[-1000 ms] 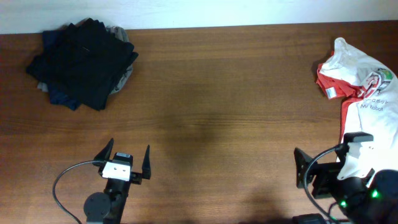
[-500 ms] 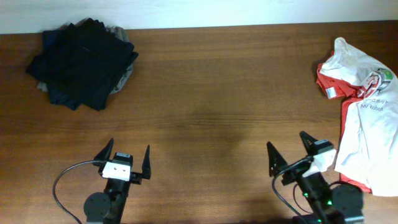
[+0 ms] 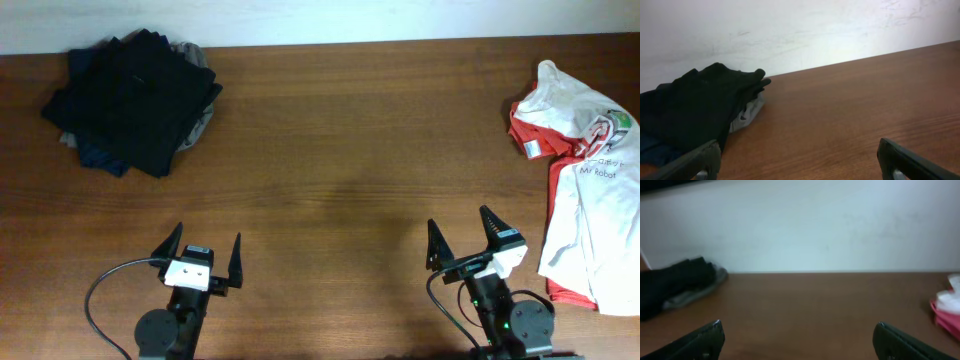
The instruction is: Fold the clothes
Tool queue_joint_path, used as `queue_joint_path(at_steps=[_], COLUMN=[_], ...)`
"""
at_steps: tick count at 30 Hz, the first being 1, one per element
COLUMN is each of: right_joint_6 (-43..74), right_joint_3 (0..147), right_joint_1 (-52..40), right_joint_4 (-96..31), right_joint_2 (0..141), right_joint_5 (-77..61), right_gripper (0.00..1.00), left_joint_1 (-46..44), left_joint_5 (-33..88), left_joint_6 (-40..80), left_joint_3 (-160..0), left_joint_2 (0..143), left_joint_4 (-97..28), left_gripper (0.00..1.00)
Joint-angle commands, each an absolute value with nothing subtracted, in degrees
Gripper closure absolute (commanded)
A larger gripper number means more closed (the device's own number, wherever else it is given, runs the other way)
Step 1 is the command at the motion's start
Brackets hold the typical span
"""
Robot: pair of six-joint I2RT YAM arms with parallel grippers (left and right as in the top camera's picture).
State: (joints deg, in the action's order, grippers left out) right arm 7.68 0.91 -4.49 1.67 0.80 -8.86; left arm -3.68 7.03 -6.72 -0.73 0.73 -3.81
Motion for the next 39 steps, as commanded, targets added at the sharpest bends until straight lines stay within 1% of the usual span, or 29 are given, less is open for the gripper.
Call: queue_joint_path(at_steps=[1, 4, 6, 8, 39], right_joint_6=[7.8, 7.8, 6.1, 4.5, 4.5], right_joint_3=[0.3, 0.3, 0.3, 0.3, 0.3], right_joint_1=[-4.8, -4.8, -4.8, -4.8, -4.8], right_joint_4=[-0.8, -4.9, -4.3, -4.3, -4.3], right_joint_2=[0.2, 0.2, 0.2, 0.2, 0.2], right_joint_5=[-3.2, 1.9, 4.0, 3.8, 3.5], right_gripper=[0.02, 0.02, 0.02, 0.02, 0.02], left_joint_1=[-3.5, -3.5, -3.5, -3.5, -3.5], left_joint_5=[7.5, 7.5, 7.5, 7.5, 7.5], left_joint_6=[-7.8, -7.8, -7.8, -7.8, -7.8], left_joint_3=[-0.5, -0.5, -0.5, -0.5, -0.5], left_joint_2=[0.3, 0.3, 0.3, 0.3, 0.3], left_joint_4=[-4.0, -4.0, -4.0, -4.0, -4.0], left_gripper=[0.01, 0.01, 0.01, 0.01, 0.01])
